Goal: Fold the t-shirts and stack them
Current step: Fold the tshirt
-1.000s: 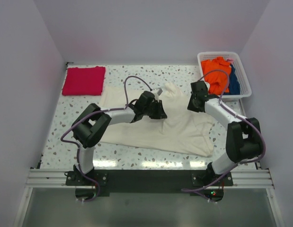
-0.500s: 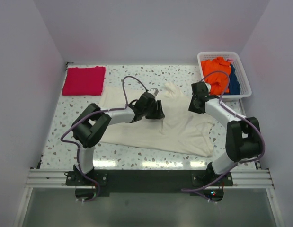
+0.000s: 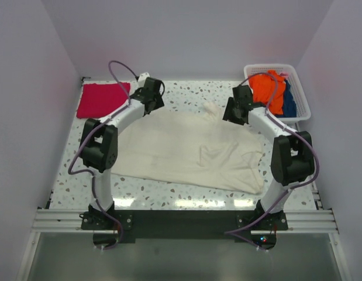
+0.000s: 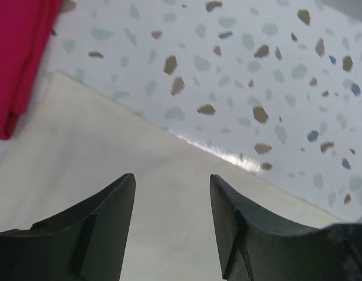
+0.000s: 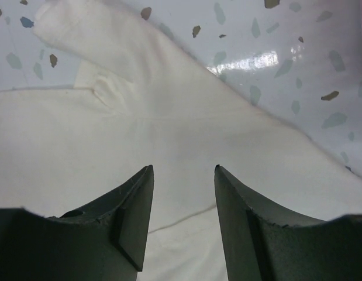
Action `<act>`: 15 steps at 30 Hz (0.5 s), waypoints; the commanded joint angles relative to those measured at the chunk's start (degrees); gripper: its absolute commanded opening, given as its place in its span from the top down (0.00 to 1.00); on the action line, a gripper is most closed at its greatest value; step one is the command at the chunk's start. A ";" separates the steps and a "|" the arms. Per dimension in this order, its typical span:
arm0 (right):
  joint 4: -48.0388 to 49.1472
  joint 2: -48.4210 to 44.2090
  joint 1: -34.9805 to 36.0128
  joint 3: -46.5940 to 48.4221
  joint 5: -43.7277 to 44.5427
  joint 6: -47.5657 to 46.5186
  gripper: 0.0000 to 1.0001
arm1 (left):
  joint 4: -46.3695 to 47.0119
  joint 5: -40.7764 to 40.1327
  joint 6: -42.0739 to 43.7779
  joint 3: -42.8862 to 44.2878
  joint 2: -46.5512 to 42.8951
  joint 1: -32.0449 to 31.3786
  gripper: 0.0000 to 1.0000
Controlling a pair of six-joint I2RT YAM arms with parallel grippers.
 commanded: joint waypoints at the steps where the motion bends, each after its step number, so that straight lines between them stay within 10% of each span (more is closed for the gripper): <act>1: 1.20 1.66 0.41 3.85 -2.64 -1.06 0.50 | -10.71 -11.48 2.38 8.41 6.37 1.77 0.41; 15: 3.04 2.81 0.41 2.54 -4.75 -2.11 0.50 | -14.16 -13.51 4.57 19.77 18.61 8.89 0.41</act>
